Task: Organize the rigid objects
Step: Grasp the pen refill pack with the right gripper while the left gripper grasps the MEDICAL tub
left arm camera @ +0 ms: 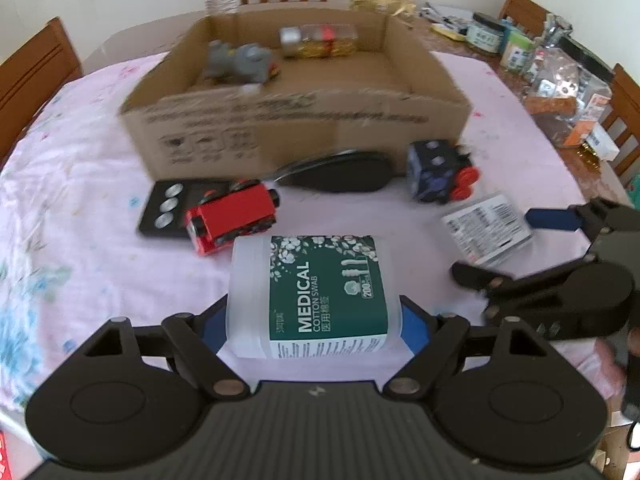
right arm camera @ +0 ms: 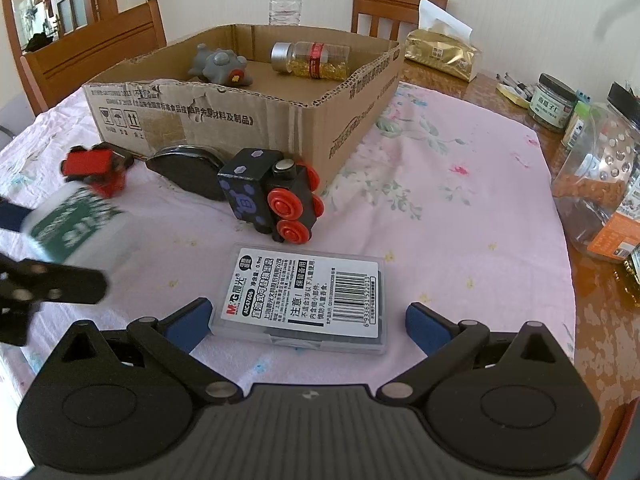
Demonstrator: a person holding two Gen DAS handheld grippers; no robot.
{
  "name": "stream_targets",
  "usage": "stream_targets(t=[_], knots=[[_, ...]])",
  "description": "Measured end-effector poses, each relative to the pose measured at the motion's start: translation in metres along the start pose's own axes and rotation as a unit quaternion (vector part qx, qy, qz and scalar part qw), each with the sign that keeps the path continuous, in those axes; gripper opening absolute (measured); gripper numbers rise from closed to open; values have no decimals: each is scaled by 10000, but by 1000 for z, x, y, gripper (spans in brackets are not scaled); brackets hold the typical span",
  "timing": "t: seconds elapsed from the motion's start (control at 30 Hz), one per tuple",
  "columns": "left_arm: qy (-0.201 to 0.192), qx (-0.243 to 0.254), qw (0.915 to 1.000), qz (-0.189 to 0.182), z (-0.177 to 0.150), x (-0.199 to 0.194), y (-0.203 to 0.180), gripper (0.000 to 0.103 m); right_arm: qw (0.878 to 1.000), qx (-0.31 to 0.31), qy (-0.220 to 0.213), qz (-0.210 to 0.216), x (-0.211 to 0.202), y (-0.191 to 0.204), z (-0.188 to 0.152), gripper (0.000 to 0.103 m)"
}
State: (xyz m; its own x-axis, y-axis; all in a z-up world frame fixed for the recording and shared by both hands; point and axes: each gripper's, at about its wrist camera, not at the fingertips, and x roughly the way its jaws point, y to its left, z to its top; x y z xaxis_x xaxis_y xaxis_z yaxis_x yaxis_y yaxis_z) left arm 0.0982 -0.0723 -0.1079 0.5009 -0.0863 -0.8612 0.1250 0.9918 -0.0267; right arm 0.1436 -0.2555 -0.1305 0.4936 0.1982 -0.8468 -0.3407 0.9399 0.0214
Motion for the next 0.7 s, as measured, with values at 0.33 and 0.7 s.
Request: stream_targets(t=[0.33, 0.7], knots=[[-100, 97, 9995, 275, -7, 10, 4, 85, 10000, 47, -5, -42, 1, 2, 1, 103], [-396, -133, 9988, 255, -16, 21, 13, 103, 10000, 33, -13, -29, 1, 2, 0, 103]])
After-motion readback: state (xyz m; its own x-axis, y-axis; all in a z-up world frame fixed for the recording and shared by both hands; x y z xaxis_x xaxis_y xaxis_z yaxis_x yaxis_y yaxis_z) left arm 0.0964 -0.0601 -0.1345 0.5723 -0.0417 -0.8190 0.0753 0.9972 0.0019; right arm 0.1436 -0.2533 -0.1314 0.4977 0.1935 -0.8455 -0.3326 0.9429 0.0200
